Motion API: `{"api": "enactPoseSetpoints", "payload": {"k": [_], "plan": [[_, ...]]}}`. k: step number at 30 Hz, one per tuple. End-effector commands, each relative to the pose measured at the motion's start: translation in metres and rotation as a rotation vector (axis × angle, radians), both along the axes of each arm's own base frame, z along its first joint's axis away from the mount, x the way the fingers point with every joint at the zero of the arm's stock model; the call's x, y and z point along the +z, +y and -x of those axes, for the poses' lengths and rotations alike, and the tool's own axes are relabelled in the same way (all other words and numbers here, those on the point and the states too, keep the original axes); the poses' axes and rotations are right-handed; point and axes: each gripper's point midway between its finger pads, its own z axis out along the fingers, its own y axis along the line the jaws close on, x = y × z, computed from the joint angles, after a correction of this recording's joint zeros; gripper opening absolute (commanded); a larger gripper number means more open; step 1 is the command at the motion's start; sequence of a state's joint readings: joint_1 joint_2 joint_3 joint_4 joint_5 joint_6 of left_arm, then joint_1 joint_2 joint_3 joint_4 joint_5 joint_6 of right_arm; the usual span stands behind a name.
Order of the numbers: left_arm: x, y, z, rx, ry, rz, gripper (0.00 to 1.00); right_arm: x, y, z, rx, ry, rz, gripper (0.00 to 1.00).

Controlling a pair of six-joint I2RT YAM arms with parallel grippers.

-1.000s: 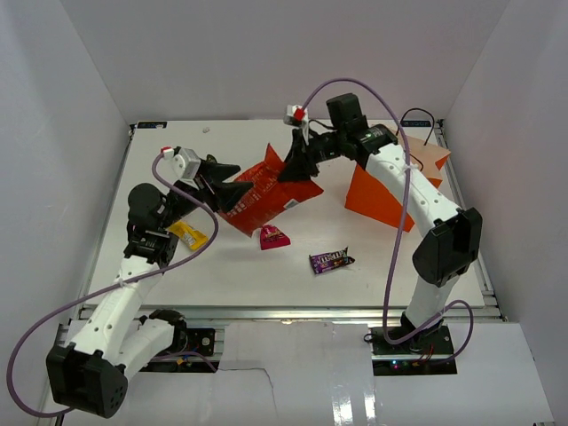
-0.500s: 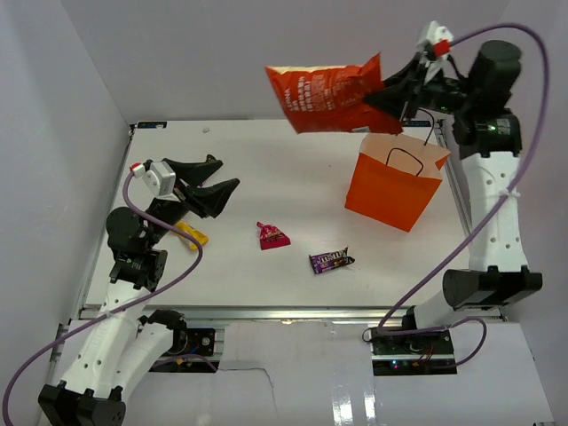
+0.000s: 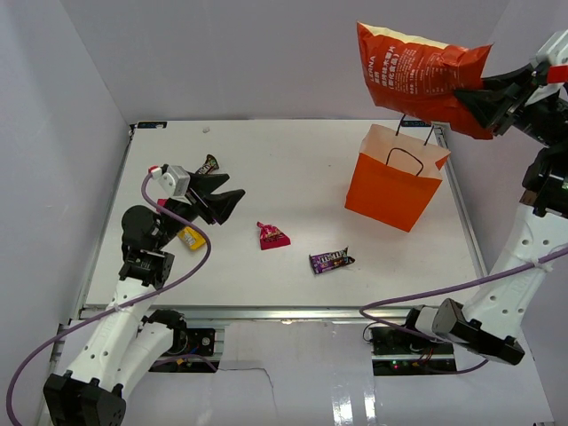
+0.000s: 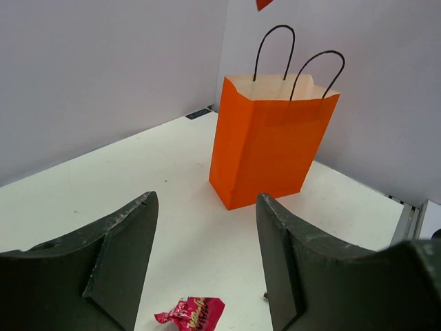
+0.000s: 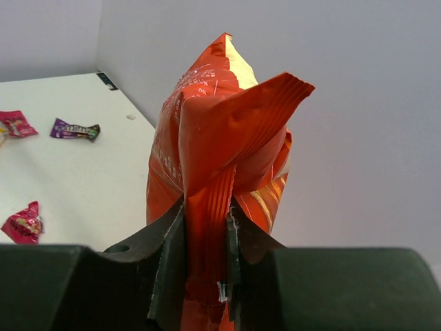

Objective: Place the snacks into the paper bag

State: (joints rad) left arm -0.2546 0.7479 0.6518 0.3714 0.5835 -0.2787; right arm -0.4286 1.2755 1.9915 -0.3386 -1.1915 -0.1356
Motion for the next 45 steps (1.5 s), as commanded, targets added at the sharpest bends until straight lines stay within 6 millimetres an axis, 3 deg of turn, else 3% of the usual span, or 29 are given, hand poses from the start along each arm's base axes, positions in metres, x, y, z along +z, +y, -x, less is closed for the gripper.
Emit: {"api": "enactPoseSetpoints", "payload": {"k": [1, 6, 20, 25, 45], "plan": [[-0.003, -0.001, 0.006, -0.016, -0.014, -0.005, 0.69, 0.006, -0.011, 0.013, -0.053, -0.050, 0.031, 0.08], [-0.012, -0.001, 0.011, -0.027, -0.009, -0.012, 0.69, -0.014, -0.037, 0.013, -0.105, 0.002, 0.035, 0.08], [-0.040, 0.002, 0.028, -0.032, 0.016, -0.002, 0.70, -0.063, -0.074, -0.010, -0.204, 0.117, 0.027, 0.08], [-0.050, 0.001, 0.028, -0.044, 0.032, -0.011, 0.70, -0.069, -0.078, -0.007, -0.254, 0.124, 0.074, 0.08], [-0.062, -0.007, 0.028, -0.096, 0.038, -0.053, 0.70, -0.127, -0.088, 0.011, -0.339, 0.270, 0.228, 0.08]]}}
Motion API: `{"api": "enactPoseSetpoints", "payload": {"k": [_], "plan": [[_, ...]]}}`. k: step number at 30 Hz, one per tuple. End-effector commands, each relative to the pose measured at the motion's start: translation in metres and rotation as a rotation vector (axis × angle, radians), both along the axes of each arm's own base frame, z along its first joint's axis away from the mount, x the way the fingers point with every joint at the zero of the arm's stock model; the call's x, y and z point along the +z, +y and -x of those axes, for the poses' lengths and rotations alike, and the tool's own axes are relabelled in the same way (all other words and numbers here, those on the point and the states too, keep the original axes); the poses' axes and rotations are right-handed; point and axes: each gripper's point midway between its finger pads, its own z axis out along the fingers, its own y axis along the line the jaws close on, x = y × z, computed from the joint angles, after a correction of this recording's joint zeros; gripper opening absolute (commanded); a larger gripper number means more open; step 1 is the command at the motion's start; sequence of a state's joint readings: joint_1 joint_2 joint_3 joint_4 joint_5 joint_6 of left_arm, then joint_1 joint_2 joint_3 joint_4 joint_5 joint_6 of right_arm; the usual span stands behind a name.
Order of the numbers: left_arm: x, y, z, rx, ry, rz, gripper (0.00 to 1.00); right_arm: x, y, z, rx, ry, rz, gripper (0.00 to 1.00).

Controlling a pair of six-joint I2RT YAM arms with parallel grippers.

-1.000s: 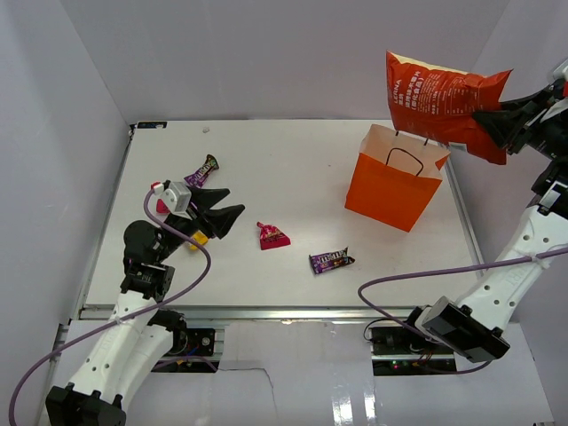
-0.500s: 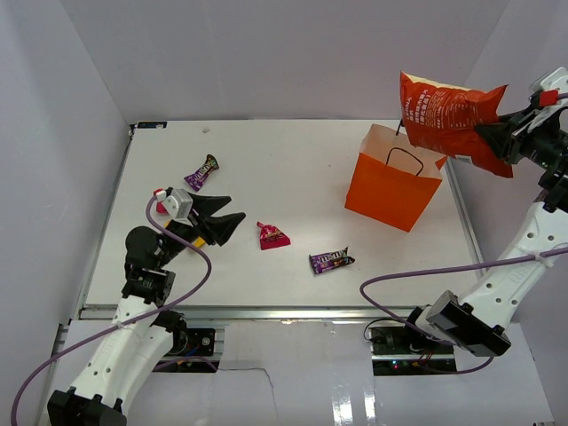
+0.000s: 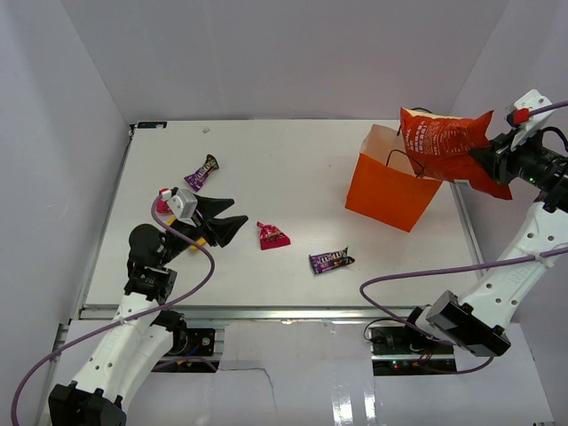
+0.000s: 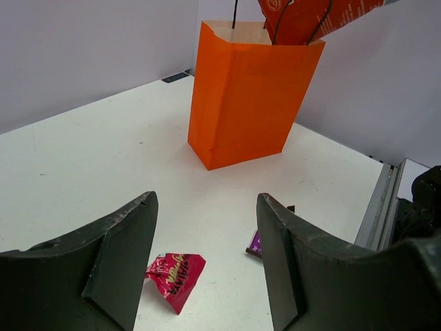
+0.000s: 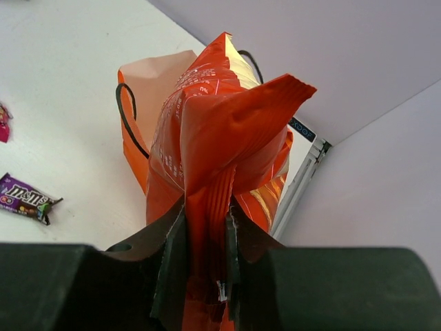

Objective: Place the snacks into the paper bag

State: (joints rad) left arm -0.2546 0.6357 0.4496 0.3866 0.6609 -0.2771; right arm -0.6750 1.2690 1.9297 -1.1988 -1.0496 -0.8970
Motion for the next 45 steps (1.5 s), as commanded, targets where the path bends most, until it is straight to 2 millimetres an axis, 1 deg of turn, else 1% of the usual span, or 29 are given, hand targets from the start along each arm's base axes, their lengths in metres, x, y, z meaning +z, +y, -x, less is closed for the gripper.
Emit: {"api": "enactPoseSetpoints", "payload": {"k": [1, 3, 4, 5, 8, 12, 15, 19, 21, 25, 27, 29, 31, 32, 33, 35, 36, 37, 38, 39, 40, 41, 42, 43, 44, 45], "plan": [[0.001, -0.002, 0.002, -0.023, -0.026, -0.012, 0.70, 0.004, 0.002, 0.007, 0.019, -0.033, 0.089, 0.08], [0.001, -0.003, 0.002, -0.029, -0.027, -0.016, 0.70, 0.003, 0.000, 0.006, 0.022, -0.034, 0.107, 0.08], [0.000, -0.004, 0.002, -0.032, -0.027, -0.018, 0.70, -0.002, -0.001, 0.006, 0.026, -0.012, 0.097, 0.08], [0.000, -0.004, 0.002, -0.033, -0.027, -0.019, 0.70, -0.001, -0.002, 0.005, 0.028, -0.017, 0.106, 0.08], [-0.001, -0.006, 0.001, -0.042, -0.023, -0.024, 0.70, -0.005, 0.000, 0.002, 0.048, -0.016, 0.132, 0.08], [-0.002, -0.007, 0.000, -0.051, -0.019, -0.027, 0.70, -0.015, 0.013, -0.005, 0.099, 0.014, 0.159, 0.08], [-0.002, -0.007, 0.001, -0.053, -0.021, -0.025, 0.70, -0.023, 0.025, -0.015, 0.147, 0.037, 0.173, 0.08], [-0.002, -0.007, 0.002, -0.053, -0.018, -0.020, 0.70, -0.030, 0.025, -0.029, 0.140, 0.061, 0.185, 0.08], [-0.003, -0.006, 0.003, -0.052, -0.013, -0.016, 0.70, -0.032, 0.028, -0.033, 0.152, 0.067, 0.188, 0.09], [-0.004, -0.006, 0.003, -0.048, 0.007, -0.002, 0.70, -0.046, 0.031, -0.043, 0.163, 0.116, 0.207, 0.10], [-0.005, -0.006, 0.002, -0.046, 0.024, 0.006, 0.70, -0.054, 0.032, -0.048, 0.164, 0.142, 0.216, 0.12], [-0.006, -0.006, 0.001, -0.043, 0.042, 0.015, 0.70, -0.058, 0.032, -0.053, 0.155, 0.155, 0.222, 0.16], [-0.006, -0.007, 0.000, -0.044, 0.054, 0.020, 0.70, -0.057, 0.031, -0.059, 0.145, 0.143, 0.233, 0.21], [-0.006, -0.007, -0.001, -0.044, 0.059, 0.022, 0.70, -0.057, 0.031, -0.062, 0.135, 0.148, 0.232, 0.26], [-0.007, -0.007, -0.003, -0.042, 0.073, 0.027, 0.70, -0.056, 0.031, -0.065, 0.132, 0.144, 0.231, 0.38], [-0.007, -0.007, -0.005, -0.040, 0.086, 0.033, 0.71, -0.049, 0.033, -0.071, 0.125, 0.132, 0.223, 0.46], [-0.008, -0.007, -0.008, -0.034, 0.110, 0.043, 0.71, -0.044, 0.035, -0.073, 0.124, 0.122, 0.214, 0.53], [-0.008, -0.008, -0.009, -0.031, 0.121, 0.051, 0.71, -0.038, 0.038, -0.077, 0.128, 0.104, 0.206, 0.55], [-0.008, -0.007, -0.011, -0.026, 0.136, 0.059, 0.72, -0.026, 0.041, -0.081, 0.120, 0.085, 0.178, 0.57], [-0.010, -0.007, -0.015, -0.016, 0.173, 0.078, 0.82, -0.017, 0.044, -0.084, 0.117, 0.067, 0.162, 0.62], [-0.010, -0.008, -0.017, -0.012, 0.194, 0.088, 0.83, -0.008, 0.047, -0.088, 0.111, 0.048, 0.142, 0.64], [-0.008, -0.008, -0.019, -0.011, 0.207, 0.095, 0.84, 0.001, 0.053, -0.097, 0.106, 0.037, 0.090, 0.67], [-0.011, -0.009, -0.022, -0.012, 0.242, 0.106, 0.86, 0.021, 0.058, -0.098, 0.108, -0.009, 0.076, 0.70], [-0.010, -0.010, -0.023, -0.014, 0.255, 0.112, 0.88, 0.029, 0.063, -0.099, 0.115, -0.023, 0.051, 0.72], [-0.007, -0.010, -0.025, -0.011, 0.265, 0.116, 0.89, 0.038, 0.078, -0.102, 0.142, -0.029, 0.003, 0.76], [-0.007, -0.011, -0.027, -0.009, 0.279, 0.120, 0.89, 0.040, 0.089, -0.102, 0.167, -0.028, -0.011, 0.76]]}}
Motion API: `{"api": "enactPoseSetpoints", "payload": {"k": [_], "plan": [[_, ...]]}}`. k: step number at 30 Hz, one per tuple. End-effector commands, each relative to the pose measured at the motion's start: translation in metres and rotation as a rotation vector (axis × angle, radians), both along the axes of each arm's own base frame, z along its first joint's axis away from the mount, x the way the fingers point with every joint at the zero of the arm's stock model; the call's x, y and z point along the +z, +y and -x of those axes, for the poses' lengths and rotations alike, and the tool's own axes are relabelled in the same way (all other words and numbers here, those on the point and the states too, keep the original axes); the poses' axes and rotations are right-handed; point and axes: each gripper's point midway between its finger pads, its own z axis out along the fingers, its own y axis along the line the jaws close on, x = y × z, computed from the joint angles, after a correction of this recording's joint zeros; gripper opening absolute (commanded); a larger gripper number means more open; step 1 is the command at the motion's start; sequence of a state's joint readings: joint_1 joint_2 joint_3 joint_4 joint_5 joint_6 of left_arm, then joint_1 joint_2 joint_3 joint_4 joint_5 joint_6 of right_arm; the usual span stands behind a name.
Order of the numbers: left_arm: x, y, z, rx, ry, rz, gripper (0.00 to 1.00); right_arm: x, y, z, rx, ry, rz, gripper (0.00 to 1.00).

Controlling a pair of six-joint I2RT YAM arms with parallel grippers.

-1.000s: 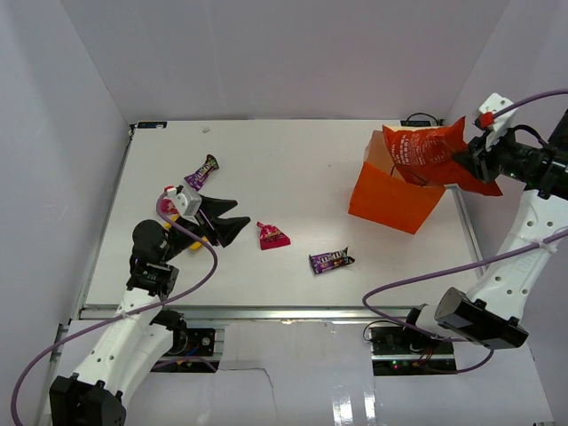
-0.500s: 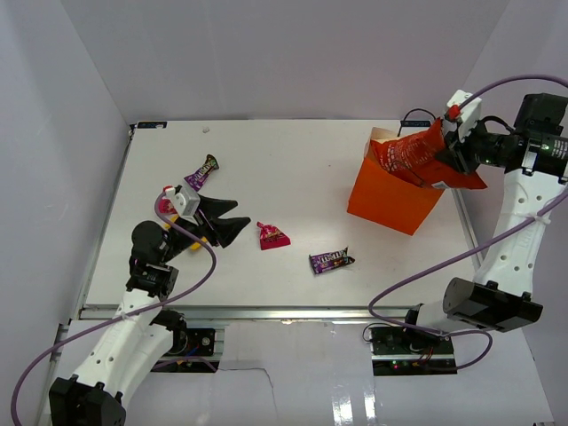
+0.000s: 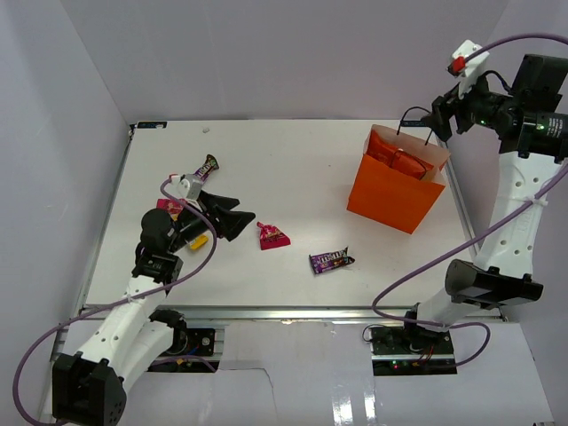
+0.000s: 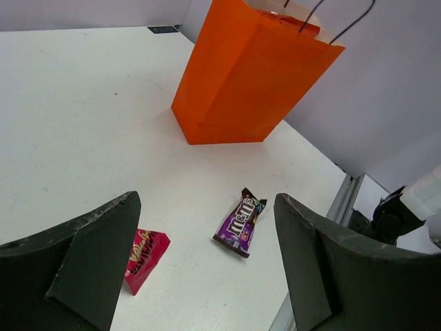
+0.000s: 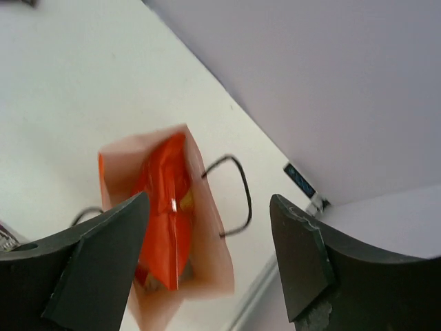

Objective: Place the snacks into the paper bag

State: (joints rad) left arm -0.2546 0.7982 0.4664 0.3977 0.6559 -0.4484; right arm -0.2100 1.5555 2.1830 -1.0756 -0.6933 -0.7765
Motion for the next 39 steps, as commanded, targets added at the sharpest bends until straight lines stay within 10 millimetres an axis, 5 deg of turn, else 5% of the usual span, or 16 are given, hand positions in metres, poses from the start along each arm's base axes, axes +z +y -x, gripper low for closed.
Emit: {"api": "enactPoseSetpoints", "payload": {"k": [1, 3, 6, 7, 10, 14, 17, 20, 21, 28, 33, 39], "plan": [[0.025, 0.001, -0.009, 0.035, 0.025, 0.054, 0.89, 0.043, 0.045, -0.001, 0.080, -0.072, -0.130, 0.76], [0.023, 0.004, -0.016, 0.068, 0.074, 0.062, 0.89, 0.031, 0.097, 0.014, 0.228, -0.039, -0.109, 0.78], [0.011, 0.013, -0.029, 0.170, 0.187, 0.072, 0.90, -0.013, 0.174, 0.048, 0.435, 0.031, 0.013, 0.78], [0.013, 0.018, -0.033, 0.207, 0.214, 0.079, 0.91, -0.042, 0.208, 0.067, 0.543, 0.066, 0.085, 0.79], [-0.005, 0.035, -0.046, 0.359, 0.380, 0.077, 0.93, -0.101, 0.237, 0.093, 0.662, 0.160, 0.224, 0.80], [-0.046, 0.062, -0.042, 0.556, 0.608, 0.045, 0.93, -0.207, 0.233, 0.122, 0.807, 0.465, 0.398, 0.91], [-0.062, 0.072, -0.030, 0.619, 0.692, 0.067, 0.92, -0.253, 0.213, 0.139, 0.865, 0.565, 0.494, 0.92], [-0.076, 0.076, -0.015, 0.649, 0.747, 0.110, 0.89, -0.277, 0.203, 0.138, 0.869, 0.489, 0.551, 0.91], [-0.081, 0.077, -0.012, 0.654, 0.766, 0.120, 0.88, -0.303, 0.193, 0.148, 0.876, 0.526, 0.575, 0.91], [-0.112, 0.063, -0.002, 0.602, 0.898, 0.149, 0.86, -0.367, 0.192, 0.141, 0.768, 0.600, 0.597, 0.79], [-0.124, 0.051, -0.008, 0.555, 0.958, 0.139, 0.84, -0.392, 0.200, 0.128, 0.705, 0.590, 0.612, 0.73], [-0.136, 0.040, -0.010, 0.510, 1.034, 0.140, 0.82, -0.421, 0.190, 0.140, 0.675, 0.620, 0.661, 0.61]]}}
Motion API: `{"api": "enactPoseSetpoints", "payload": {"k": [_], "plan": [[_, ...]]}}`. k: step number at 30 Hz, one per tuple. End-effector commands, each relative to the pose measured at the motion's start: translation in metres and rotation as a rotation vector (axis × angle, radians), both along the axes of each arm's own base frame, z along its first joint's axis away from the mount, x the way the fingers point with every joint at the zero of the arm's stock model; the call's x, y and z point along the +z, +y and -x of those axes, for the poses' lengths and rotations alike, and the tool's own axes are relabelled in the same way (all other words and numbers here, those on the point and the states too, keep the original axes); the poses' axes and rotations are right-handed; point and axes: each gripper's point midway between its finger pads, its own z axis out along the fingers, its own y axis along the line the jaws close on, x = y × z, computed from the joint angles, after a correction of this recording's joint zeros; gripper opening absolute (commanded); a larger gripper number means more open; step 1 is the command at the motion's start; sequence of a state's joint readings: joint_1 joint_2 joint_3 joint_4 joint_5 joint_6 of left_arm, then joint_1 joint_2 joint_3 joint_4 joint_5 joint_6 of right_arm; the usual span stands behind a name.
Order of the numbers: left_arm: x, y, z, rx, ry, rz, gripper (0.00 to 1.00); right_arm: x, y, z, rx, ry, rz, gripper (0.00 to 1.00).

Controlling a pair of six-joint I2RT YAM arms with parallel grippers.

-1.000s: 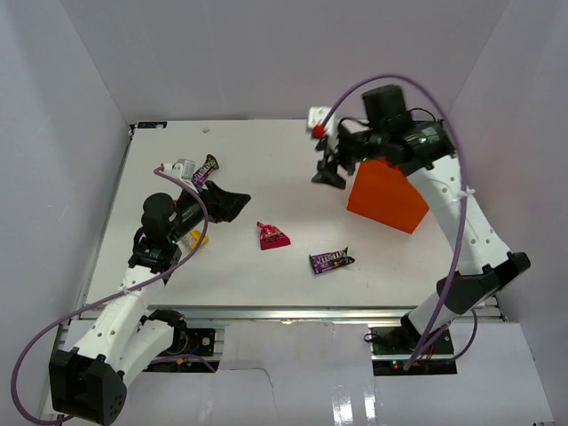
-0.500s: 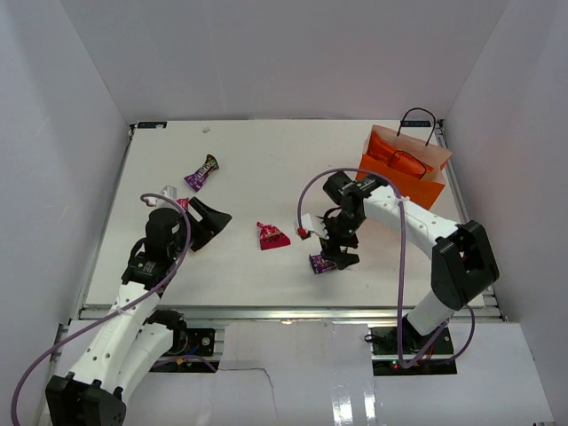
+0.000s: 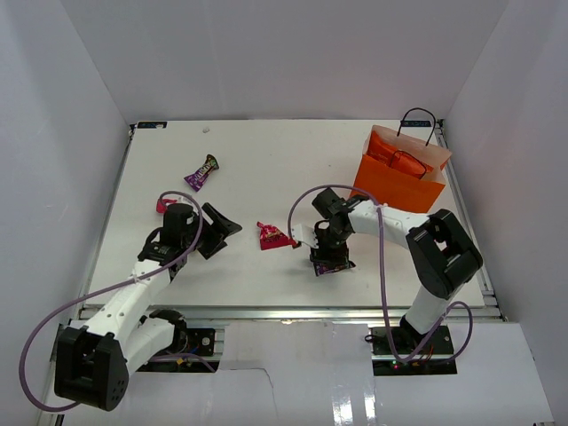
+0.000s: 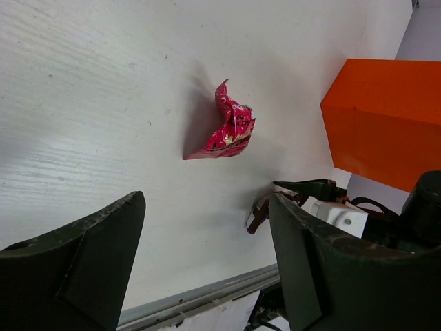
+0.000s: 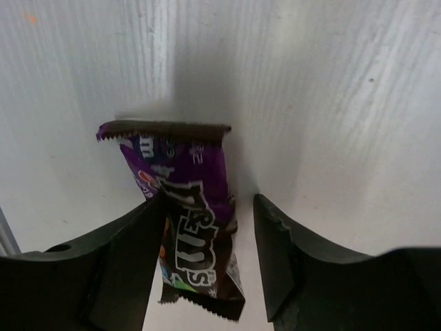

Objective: Place the snacks into the paper bag

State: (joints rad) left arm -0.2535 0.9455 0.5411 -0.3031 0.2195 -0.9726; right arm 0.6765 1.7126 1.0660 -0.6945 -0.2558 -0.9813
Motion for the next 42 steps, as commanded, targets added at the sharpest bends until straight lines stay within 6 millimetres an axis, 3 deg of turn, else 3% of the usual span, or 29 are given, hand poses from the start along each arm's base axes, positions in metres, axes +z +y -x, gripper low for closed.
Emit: {"api": "enactPoseSetpoints", "payload": {"k": [1, 6, 8, 11, 14, 15, 17, 18, 19, 21, 22, 24, 25, 28, 31, 32, 34, 35, 42], "plan": [[0.005, -0.010, -0.001, -0.027, -0.010, 0.060, 0.82, -0.007, 0.001, -0.003, -0.021, -0.052, -0.001, 0.58], [0.002, -0.016, -0.002, -0.053, -0.013, 0.088, 0.81, -0.005, 0.000, 0.017, -0.024, 0.016, -0.031, 0.28], [-0.002, -0.020, -0.002, -0.079, -0.009, 0.093, 0.80, 0.012, 0.006, 0.021, -0.015, 0.023, -0.082, 0.19], [-0.002, -0.028, -0.004, -0.142, -0.034, 0.096, 0.78, 0.053, 0.016, 0.023, -0.008, 0.025, -0.194, 0.14], [0.000, -0.037, -0.010, -0.226, -0.078, 0.082, 0.78, 0.122, 0.033, -0.001, -0.003, -0.054, -0.364, 0.12], [0.006, -0.042, -0.014, -0.255, -0.111, 0.080, 0.79, 0.160, 0.031, -0.020, -0.029, -0.113, -0.427, 0.12], [-0.001, -0.048, -0.016, -0.314, -0.118, 0.048, 0.79, 0.205, 0.034, -0.034, -0.043, -0.142, -0.545, 0.11], [0.001, -0.054, -0.018, -0.339, -0.132, 0.031, 0.79, 0.225, 0.024, -0.049, -0.085, -0.176, -0.577, 0.11], [-0.008, -0.053, -0.021, -0.353, -0.127, -0.006, 0.79, 0.266, 0.025, -0.061, -0.092, -0.248, -0.646, 0.11], [-0.013, -0.056, -0.025, -0.360, -0.123, -0.036, 0.79, 0.307, 0.012, -0.083, -0.146, -0.336, -0.705, 0.10], [-0.018, -0.055, -0.027, -0.350, -0.116, -0.054, 0.79, 0.343, 0.008, -0.090, -0.184, -0.393, -0.759, 0.09], [-0.027, -0.057, -0.029, -0.362, -0.097, -0.076, 0.79, 0.377, -0.010, -0.107, -0.286, -0.474, -0.806, 0.08], [-0.028, -0.060, -0.031, -0.368, -0.096, -0.078, 0.79, 0.404, -0.019, -0.118, -0.374, -0.537, -0.850, 0.08], [-0.036, -0.068, -0.034, -0.402, -0.090, -0.095, 0.79, 0.437, -0.057, -0.140, -0.533, -0.675, -0.889, 0.08], [-0.047, -0.075, -0.034, -0.436, -0.063, -0.105, 0.78, 0.437, -0.094, -0.154, -0.672, -0.720, -0.864, 0.08], [-0.043, -0.080, -0.039, -0.444, -0.094, -0.099, 0.77, 0.427, -0.112, -0.160, -0.742, -0.712, -0.847, 0.08], [-0.050, -0.083, -0.040, -0.454, -0.079, -0.105, 0.77, 0.415, -0.127, -0.163, -0.797, -0.692, -0.829, 0.08], [-0.054, -0.085, -0.041, -0.459, -0.072, -0.107, 0.76, 0.402, -0.145, -0.165, -0.854, -0.673, -0.811, 0.08], [-0.061, -0.091, -0.047, -0.478, -0.067, -0.120, 0.69, 0.347, -0.176, -0.163, -0.930, -0.618, -0.710, 0.13]]}}
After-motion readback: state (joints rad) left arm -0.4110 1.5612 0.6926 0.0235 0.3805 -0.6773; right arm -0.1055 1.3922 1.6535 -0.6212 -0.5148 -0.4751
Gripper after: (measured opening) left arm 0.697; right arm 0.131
